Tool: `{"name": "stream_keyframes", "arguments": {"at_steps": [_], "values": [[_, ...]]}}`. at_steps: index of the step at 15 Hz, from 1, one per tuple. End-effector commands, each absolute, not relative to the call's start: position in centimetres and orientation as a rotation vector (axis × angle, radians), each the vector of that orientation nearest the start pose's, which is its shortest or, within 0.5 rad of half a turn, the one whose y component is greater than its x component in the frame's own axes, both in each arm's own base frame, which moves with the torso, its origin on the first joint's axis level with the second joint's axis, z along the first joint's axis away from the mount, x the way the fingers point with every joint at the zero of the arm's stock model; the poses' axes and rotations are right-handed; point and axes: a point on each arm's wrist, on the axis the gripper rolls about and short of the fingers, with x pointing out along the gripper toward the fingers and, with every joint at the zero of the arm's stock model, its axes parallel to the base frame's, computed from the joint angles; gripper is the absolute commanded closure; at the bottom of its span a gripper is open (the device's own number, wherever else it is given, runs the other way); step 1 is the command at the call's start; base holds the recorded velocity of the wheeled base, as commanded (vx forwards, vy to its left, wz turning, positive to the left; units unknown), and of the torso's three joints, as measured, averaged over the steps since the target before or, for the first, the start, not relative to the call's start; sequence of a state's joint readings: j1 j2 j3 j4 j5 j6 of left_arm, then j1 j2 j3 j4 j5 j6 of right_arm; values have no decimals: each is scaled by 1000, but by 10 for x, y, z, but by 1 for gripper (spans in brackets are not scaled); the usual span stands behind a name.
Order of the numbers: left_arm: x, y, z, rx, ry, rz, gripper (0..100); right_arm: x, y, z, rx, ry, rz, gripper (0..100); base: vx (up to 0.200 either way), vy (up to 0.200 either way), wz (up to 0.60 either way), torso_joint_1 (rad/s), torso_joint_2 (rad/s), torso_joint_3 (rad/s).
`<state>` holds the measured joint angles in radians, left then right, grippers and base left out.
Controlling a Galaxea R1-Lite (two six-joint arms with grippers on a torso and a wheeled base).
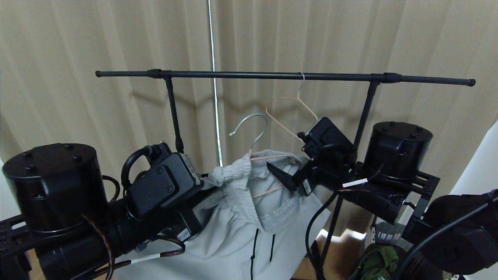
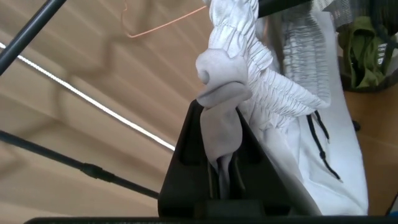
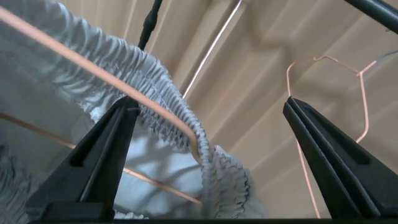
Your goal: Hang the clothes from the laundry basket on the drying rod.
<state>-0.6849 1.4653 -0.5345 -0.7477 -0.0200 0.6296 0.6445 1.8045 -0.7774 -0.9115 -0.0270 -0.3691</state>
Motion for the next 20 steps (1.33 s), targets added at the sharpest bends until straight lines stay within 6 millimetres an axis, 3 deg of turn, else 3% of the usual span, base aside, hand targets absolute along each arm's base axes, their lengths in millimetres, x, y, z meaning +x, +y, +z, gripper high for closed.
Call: {"name": "stream_keyframes", "arguments": {"at_steps": [1,9,10,20], "values": [[182,-147,186,660,-54,-728,100,258,193,168,-399,3,631,0,0,0,0,0,0,0],[173,-146,187,649,-87,-813,100,258,194,166,-397,2,673,0,0,0,0,0,0,0],[172,-146,187,648,-88,-813,100,258,195,166,-396,2,675,100,0,0,0,0,0,0],[175,-139,189,637,-82,-776,100,255,193,166,-395,2,675,100,0,0,0,0,0,0]]}}
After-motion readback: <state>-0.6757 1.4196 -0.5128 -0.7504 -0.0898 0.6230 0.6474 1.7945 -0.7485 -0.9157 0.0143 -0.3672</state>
